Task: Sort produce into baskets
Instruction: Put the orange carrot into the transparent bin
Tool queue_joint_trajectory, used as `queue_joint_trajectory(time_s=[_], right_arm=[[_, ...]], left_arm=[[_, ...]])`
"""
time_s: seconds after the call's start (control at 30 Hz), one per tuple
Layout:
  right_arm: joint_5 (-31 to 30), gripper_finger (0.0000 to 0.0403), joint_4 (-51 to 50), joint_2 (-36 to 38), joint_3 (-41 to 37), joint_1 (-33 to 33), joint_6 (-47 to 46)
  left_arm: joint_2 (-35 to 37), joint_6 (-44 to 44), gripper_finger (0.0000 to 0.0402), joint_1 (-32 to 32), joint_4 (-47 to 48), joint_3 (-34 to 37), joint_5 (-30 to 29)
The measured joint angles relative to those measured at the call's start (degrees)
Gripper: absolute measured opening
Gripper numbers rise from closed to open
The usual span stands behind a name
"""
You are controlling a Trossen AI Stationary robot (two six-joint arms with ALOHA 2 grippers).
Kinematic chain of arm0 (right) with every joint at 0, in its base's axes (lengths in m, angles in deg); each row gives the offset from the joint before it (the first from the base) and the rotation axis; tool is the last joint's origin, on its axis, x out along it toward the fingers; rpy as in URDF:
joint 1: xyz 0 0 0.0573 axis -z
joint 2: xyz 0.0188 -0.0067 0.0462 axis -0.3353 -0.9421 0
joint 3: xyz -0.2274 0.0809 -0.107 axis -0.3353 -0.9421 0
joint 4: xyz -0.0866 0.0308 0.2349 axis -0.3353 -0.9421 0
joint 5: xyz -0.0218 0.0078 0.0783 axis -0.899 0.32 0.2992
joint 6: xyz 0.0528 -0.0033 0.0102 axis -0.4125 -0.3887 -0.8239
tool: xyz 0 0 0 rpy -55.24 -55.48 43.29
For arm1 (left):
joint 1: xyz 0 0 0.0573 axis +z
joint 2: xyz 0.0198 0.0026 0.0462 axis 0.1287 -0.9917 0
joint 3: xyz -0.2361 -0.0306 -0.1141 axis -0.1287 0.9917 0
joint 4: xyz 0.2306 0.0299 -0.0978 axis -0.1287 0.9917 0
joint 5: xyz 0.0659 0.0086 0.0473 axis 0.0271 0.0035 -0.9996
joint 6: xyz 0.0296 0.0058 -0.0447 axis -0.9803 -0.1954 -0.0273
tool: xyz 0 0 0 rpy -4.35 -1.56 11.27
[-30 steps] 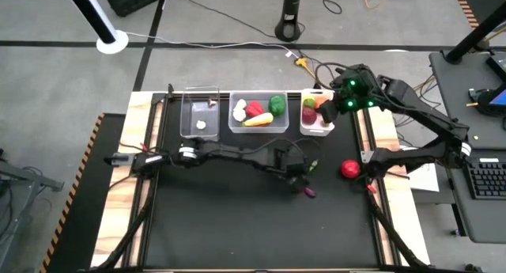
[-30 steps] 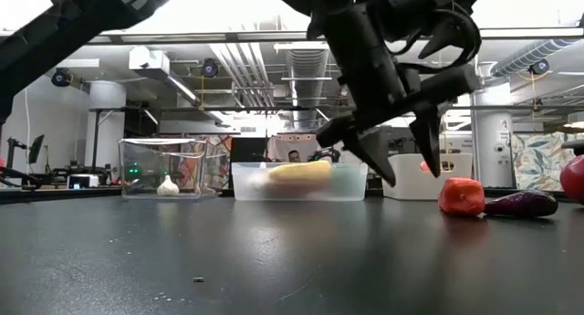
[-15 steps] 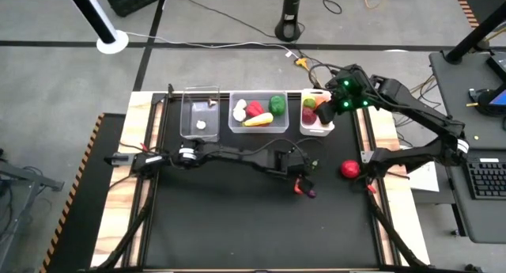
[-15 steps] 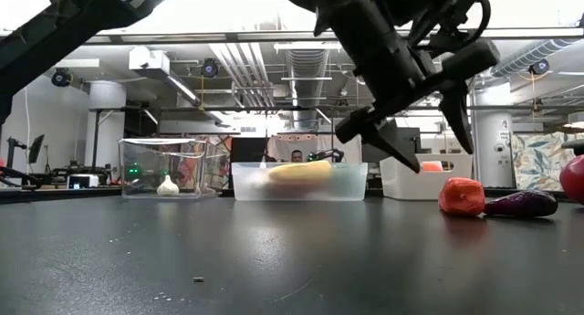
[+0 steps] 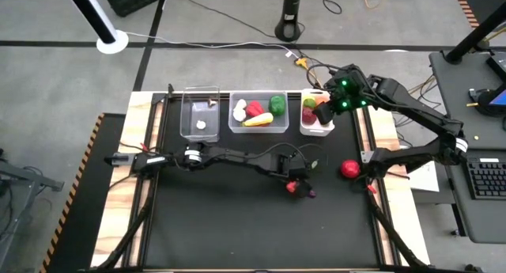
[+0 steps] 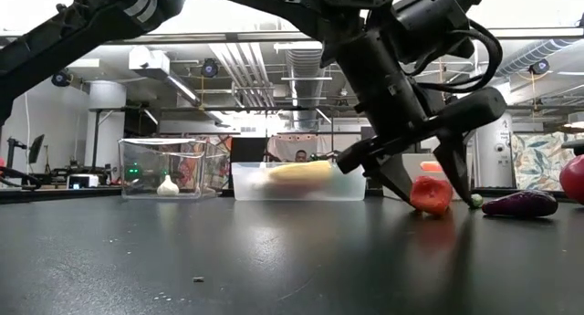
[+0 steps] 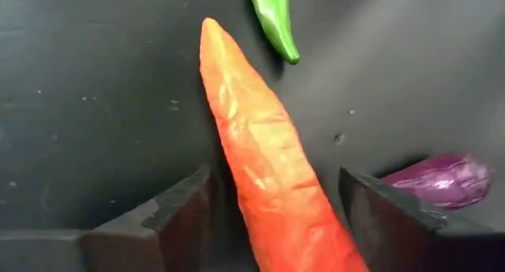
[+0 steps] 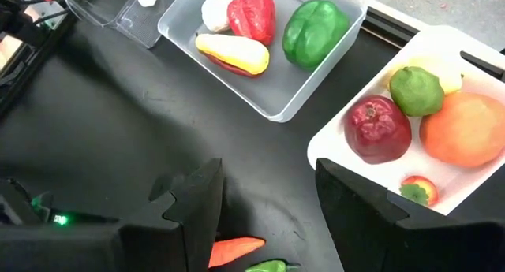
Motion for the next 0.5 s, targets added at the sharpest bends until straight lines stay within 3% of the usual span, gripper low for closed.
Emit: queue_joint_trajectory(time_s=[0.17, 0.33, 0.5], right_arm=[[0.0, 0.0194, 0.0, 0.0, 0.0, 0.0, -0.1], [0.0, 0.0194, 0.0, 0.0, 0.0, 0.0, -0.5], [0.0, 0.0194, -0.2, 0.1, 0.0, 0.0, -0.6]], left_arm=[[0.3, -2.6, 0.0171, 0.0, 1.9, -0.3, -0.4], [0.3, -6.3, 0.0073, -0.1, 10.1, -4.0, 0.2], [4.2, -11.8, 0.0069, -0.3, 17.5, -4.7, -1.8]])
